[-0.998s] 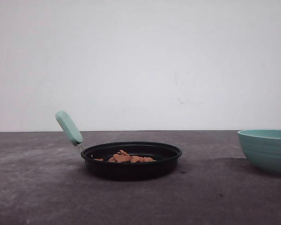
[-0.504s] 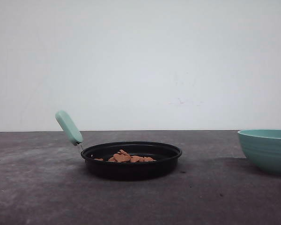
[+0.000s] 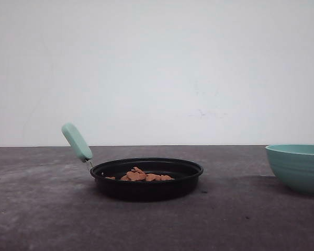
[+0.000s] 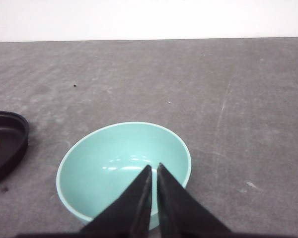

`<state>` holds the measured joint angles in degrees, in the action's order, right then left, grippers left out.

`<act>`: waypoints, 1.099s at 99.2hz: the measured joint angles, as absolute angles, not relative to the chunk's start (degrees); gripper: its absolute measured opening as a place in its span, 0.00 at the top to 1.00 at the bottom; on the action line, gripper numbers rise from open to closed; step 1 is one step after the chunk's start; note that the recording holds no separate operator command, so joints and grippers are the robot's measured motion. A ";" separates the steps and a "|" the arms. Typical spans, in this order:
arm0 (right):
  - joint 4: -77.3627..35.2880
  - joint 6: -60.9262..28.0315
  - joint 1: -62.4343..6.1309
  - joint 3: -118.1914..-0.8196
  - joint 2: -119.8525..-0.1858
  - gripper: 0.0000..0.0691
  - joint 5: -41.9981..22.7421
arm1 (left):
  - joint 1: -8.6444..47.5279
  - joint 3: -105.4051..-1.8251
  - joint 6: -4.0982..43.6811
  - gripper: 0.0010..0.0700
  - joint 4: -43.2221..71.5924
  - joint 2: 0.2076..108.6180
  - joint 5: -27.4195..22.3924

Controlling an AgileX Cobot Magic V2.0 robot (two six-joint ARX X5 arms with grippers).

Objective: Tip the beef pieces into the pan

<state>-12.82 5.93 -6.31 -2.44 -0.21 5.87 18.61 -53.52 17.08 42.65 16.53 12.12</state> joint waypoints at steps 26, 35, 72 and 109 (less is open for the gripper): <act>-12.82 5.82 -6.31 -2.44 -0.21 0.98 5.89 | 11.29 -46.61 13.96 0.98 34.06 11.05 12.14; -12.80 5.82 -6.31 -2.44 -0.21 0.98 5.89 | 9.28 -38.02 13.93 0.98 30.52 9.34 12.05; -12.80 5.82 -6.31 -2.44 -0.21 0.98 5.93 | 5.39 -19.66 11.27 0.98 27.88 5.06 10.70; -12.62 5.80 -6.31 -2.44 -0.21 0.98 6.00 | 5.39 -5.78 11.33 0.98 23.14 0.21 11.73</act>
